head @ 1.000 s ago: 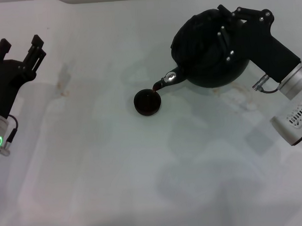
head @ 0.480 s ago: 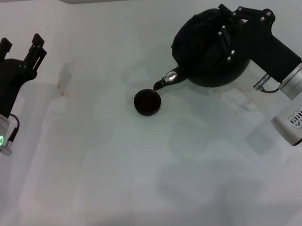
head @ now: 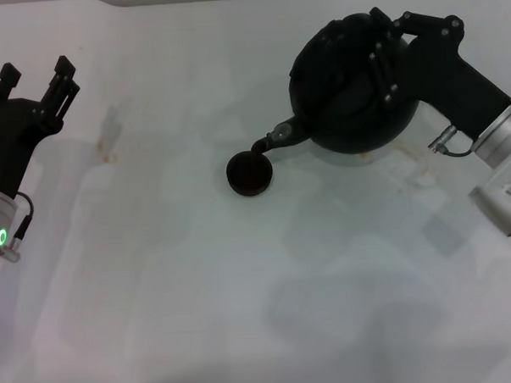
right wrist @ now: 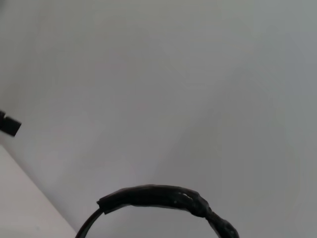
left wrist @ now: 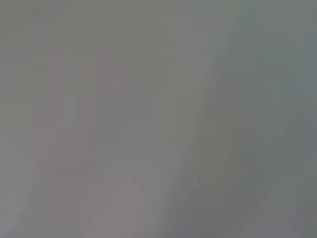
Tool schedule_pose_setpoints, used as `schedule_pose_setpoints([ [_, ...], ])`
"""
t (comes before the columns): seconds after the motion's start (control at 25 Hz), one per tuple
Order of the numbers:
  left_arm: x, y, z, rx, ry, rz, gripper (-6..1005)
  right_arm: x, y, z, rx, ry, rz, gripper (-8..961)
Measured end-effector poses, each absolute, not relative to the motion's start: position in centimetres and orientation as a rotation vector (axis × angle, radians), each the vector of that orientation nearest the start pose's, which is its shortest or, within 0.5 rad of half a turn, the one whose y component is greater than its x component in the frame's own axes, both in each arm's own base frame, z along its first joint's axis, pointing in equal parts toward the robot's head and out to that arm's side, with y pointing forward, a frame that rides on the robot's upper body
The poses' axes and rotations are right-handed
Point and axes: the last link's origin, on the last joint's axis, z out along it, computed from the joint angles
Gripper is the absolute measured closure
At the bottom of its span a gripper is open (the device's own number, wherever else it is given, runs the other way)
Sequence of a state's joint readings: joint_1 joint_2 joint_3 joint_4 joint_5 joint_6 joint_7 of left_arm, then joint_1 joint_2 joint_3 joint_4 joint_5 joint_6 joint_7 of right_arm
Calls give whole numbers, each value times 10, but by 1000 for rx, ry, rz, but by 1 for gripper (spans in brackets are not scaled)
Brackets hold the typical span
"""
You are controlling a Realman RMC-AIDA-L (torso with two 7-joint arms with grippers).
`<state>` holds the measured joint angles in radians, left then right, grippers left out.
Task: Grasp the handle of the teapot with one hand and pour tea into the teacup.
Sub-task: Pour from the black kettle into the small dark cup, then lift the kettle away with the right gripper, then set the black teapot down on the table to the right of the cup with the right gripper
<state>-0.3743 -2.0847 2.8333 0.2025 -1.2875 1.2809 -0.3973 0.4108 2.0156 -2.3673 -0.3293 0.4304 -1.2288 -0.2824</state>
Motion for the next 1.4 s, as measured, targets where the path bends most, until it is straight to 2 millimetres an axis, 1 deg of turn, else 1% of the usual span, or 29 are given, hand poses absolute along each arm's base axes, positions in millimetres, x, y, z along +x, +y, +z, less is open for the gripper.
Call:
schedule_pose_setpoints([
  [0.32, -324, 293, -41, -1617, -788, -942, 127, 270, 315, -50, -2005, -65, 670, 830],
  [0.6, -326, 291, -41, -1614, -792, -938, 126, 275, 316, -46, -2024, 152, 784, 825],
  [0.76, -326, 291, -40, -1615, -791, -937, 127, 287, 316, -41, -2014, 291, 810, 823],
  [0.92, -326, 292, -40, -1616, -789, -935, 127, 301, 311, -34, -1977, 373, 819, 820],
  [1.16, -325, 293, -40, -1615, -789, -938, 126, 323, 299, -27, -1942, 429, 764, 817],
  [1.2, -325, 293, -40, -1615, -788, -938, 126, 329, 294, -27, -1937, 443, 745, 816],
  [1.4, -324, 294, -40, -1616, -787, -940, 126, 335, 289, -26, -1931, 451, 729, 813],
])
